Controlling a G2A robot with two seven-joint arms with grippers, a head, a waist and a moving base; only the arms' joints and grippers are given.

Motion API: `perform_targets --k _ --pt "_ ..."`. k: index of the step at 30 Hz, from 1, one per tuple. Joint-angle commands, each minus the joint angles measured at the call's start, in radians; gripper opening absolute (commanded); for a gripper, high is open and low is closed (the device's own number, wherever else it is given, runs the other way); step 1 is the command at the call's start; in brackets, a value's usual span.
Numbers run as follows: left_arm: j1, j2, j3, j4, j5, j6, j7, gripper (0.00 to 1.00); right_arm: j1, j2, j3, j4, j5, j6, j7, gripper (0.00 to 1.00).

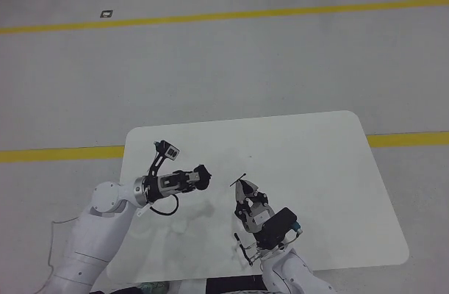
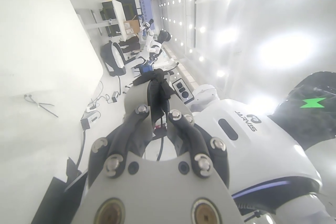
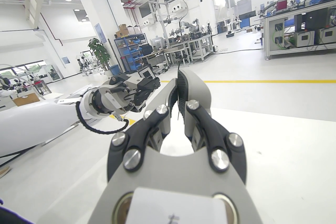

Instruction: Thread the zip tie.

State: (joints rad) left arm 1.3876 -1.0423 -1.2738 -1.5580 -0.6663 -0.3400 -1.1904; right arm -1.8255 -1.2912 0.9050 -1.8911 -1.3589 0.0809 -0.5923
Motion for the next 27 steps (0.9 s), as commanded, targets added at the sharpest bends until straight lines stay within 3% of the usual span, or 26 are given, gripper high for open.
perform_targets --k 1,7,22,27 --pt "0.003 -0.004 -0.004 -0.005 0.015 0.000 -0.002 0.00 0.000 0.000 0.000 0.000 0.000 0.000 0.000 0.00" --pt "0.019 -0.018 -0.030 -0.019 0.050 0.000 -0.003 0.00 0.000 0.000 0.000 0.000 0.000 0.000 0.000 0.00" --pt "0.019 -0.018 -0.030 -0.019 0.050 0.000 -0.003 0.00 0.000 0.001 -0.050 -0.083 -0.079 -0.035 0.041 0.00" --pt "0.019 -0.018 -0.030 -0.019 0.050 0.000 -0.003 0.00 0.038 -0.009 -0.075 -0.060 -0.080 0.000 0.043 0.00"
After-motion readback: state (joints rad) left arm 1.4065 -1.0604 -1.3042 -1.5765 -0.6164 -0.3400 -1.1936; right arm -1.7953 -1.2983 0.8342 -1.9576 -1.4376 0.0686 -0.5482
